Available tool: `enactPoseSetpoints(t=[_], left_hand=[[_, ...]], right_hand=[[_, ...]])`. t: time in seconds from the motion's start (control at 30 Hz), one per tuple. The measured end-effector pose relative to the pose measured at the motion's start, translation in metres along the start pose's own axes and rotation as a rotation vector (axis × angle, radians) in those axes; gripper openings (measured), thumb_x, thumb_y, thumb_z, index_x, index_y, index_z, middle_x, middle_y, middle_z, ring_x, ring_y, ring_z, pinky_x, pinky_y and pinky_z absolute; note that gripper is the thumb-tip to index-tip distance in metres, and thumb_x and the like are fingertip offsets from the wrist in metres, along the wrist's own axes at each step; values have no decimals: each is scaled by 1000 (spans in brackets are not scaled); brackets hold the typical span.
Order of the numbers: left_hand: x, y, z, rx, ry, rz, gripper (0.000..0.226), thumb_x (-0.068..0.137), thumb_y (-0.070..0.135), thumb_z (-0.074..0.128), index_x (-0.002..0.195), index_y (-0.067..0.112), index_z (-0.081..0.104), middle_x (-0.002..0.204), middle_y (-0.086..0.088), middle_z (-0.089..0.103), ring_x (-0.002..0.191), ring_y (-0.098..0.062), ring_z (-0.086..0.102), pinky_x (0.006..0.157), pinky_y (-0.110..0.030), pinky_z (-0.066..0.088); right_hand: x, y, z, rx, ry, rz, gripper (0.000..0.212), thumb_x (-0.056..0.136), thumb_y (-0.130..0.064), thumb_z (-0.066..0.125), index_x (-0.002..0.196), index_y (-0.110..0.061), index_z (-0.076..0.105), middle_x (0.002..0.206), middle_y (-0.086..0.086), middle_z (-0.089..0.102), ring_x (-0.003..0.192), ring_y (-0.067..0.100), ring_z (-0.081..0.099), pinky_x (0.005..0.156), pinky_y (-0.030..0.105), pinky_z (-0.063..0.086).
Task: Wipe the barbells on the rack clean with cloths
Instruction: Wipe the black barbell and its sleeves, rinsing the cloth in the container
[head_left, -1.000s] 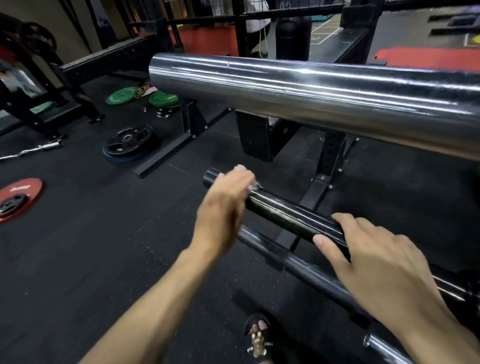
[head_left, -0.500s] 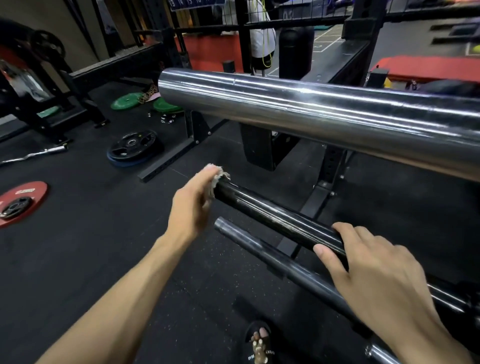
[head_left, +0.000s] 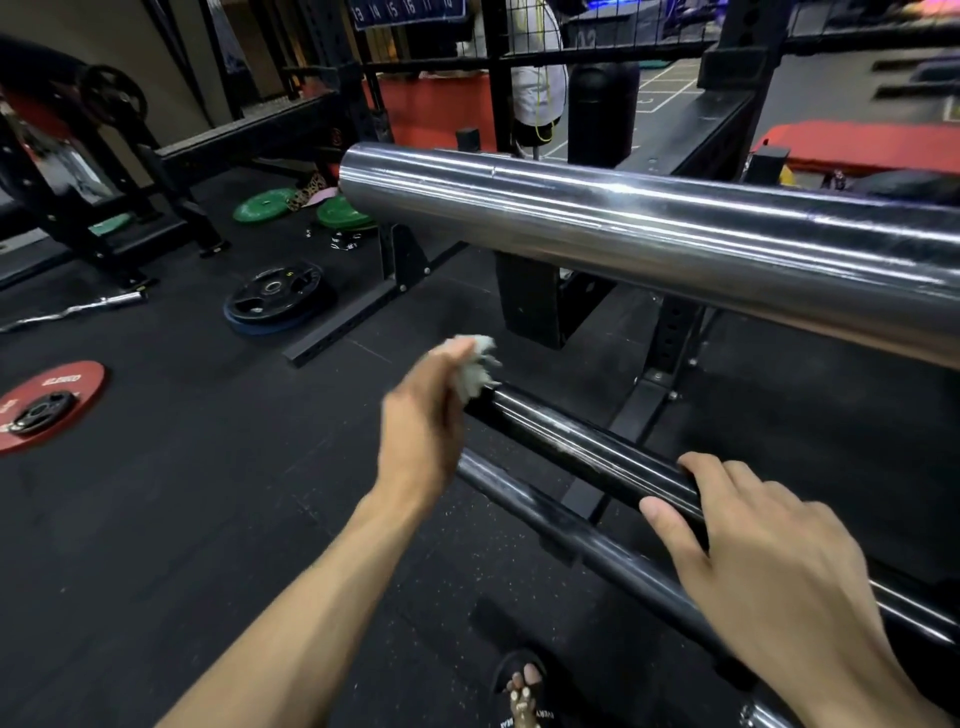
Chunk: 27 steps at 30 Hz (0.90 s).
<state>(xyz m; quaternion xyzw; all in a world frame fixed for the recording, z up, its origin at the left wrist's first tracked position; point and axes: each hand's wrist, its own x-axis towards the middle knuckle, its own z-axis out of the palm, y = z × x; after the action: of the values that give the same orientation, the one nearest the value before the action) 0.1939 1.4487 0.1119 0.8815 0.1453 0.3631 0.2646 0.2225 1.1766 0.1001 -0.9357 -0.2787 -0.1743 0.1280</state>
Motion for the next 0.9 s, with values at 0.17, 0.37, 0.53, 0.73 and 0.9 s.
enactPoseSetpoints(t=[0.17, 0.37, 0.53, 0.73, 0.9], left_hand=[[-41, 42, 19, 25, -271, 516, 45, 83, -15, 49, 118, 4, 71, 124, -10, 70, 123, -21, 61, 110, -33, 43], [11, -22, -4, 179, -163, 155, 68, 72, -24, 39, 116, 13, 74, 127, 5, 69, 126, -14, 60, 114, -26, 39], [-9, 17, 8, 66, -204, 111, 47, 88, 6, 37, 117, 14, 74, 121, 9, 69, 118, -8, 62, 101, -3, 34], [-10, 4, 9, 47, -266, 285, 66, 77, -25, 44, 121, 14, 72, 129, 5, 68, 125, 12, 44, 112, -6, 28], [21, 2, -2, 156, -167, -16, 51, 85, -18, 48, 112, 17, 74, 118, 4, 71, 115, -13, 64, 99, -8, 35]], right_hand=[[1, -1, -4, 25, 1, 8, 50, 89, -52, 56, 111, -9, 69, 78, 2, 65, 60, 26, 62, 52, 35, 43], [-4, -3, -6, 45, 18, 15, 56, 85, -53, 59, 116, -7, 68, 87, 4, 69, 68, 26, 65, 59, 38, 50], [-4, -8, -11, 30, 10, 48, 50, 86, -49, 59, 115, -10, 68, 90, 3, 68, 73, 25, 65, 62, 38, 52], [-5, -3, -10, 41, 19, 40, 48, 80, -45, 74, 114, -12, 68, 88, 0, 66, 71, 23, 64, 59, 33, 50], [-5, -5, -8, 45, 59, 18, 48, 83, -46, 65, 113, -9, 68, 85, 2, 64, 69, 24, 63, 57, 35, 52]])
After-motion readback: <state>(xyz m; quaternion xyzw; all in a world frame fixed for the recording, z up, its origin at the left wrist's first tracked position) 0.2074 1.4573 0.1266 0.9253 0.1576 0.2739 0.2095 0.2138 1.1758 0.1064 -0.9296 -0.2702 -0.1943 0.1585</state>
